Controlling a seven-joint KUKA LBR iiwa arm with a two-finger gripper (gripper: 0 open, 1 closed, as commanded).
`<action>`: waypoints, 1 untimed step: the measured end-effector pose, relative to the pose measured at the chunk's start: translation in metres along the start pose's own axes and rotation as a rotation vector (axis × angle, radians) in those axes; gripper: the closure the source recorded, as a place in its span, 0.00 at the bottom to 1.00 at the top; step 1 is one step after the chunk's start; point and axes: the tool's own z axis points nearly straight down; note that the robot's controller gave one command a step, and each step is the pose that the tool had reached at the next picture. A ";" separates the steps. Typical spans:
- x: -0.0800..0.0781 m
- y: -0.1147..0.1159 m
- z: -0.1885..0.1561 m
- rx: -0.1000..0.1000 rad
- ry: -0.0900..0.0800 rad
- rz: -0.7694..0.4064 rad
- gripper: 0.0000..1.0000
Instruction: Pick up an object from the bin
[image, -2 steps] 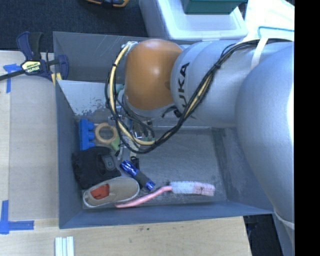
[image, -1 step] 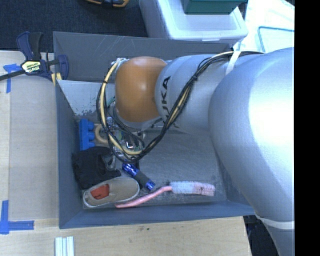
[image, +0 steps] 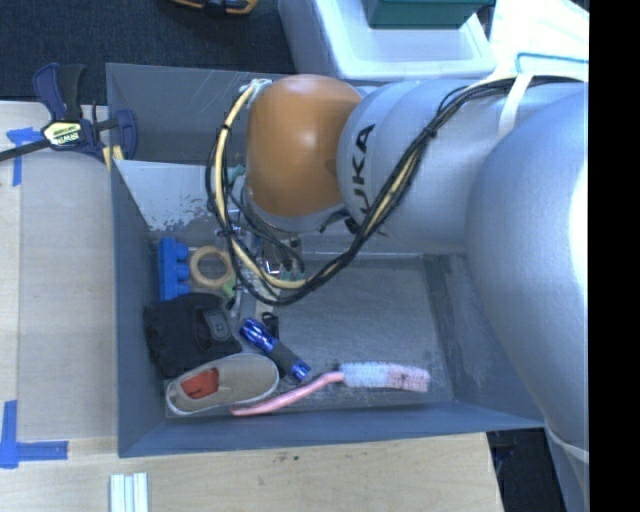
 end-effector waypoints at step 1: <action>0.010 0.003 0.061 0.001 0.004 -0.022 0.00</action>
Offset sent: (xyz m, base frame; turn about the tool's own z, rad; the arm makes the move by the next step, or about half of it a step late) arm -0.0028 -0.0033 0.0372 0.0016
